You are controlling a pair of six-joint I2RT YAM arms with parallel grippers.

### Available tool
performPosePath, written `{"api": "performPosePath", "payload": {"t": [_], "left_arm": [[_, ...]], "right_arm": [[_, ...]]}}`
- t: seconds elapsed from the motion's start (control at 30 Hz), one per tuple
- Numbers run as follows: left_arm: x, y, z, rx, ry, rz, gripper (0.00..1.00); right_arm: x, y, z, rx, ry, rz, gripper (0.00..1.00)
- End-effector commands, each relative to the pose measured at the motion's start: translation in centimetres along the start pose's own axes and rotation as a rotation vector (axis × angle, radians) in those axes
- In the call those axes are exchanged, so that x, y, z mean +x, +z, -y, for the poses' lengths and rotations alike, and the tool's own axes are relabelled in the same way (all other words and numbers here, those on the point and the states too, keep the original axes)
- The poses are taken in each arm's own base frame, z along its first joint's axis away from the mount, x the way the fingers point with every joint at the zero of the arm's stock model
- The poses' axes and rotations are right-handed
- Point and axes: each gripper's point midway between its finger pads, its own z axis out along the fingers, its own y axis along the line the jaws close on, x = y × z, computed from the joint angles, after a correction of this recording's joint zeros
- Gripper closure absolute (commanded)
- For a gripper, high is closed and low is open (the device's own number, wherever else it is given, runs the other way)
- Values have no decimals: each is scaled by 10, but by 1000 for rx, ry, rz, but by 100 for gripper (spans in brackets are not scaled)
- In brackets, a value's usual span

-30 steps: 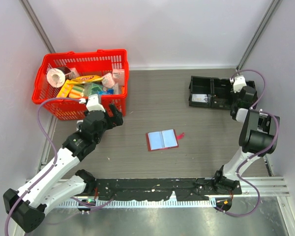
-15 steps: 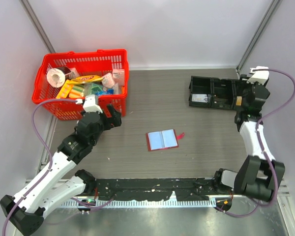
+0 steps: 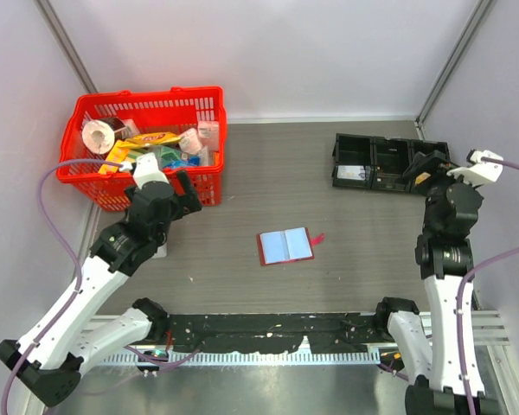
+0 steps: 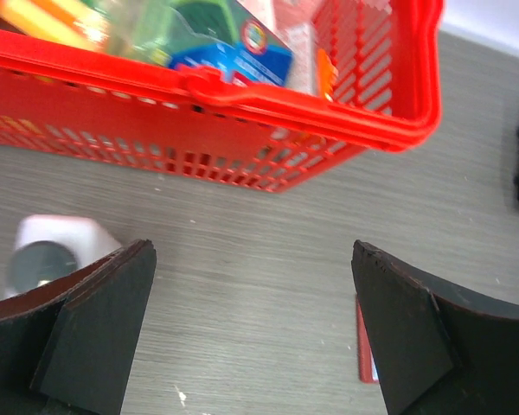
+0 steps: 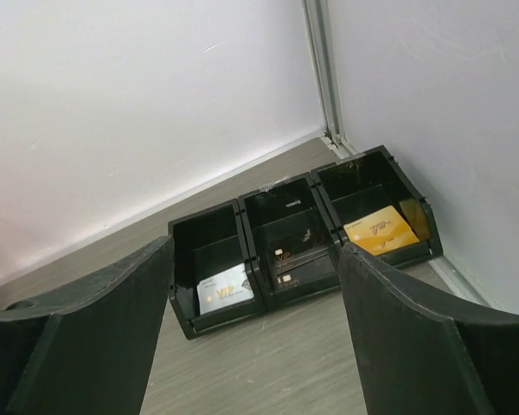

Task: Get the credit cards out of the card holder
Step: Reset both arms

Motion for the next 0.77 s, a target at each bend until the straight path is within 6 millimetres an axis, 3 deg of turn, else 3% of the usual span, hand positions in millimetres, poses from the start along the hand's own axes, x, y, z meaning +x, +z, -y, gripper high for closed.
{"api": "performPosePath", "payload": {"t": [0.0,0.13,0.33,0.5,0.73], "left_arm": [[-51,-29,-42,-174,-54,189,0],[-81,-57,-65,-222,-66,331,0],[-117,-97,-90,-232,-136,527,0],[-127,-113,-96,-218,-161,581,0],[-127,-116,-99,-213,-179,596,0]], "right_arm": [[-27,-39,13,93,-41,41,19],[-56,-72,16,79,-67,143,18],[-83,-99,23,84,-56,282,18],[-88,-103,26,97,-58,302,18],[-89,-101,22,79,-41,311,18]]}}
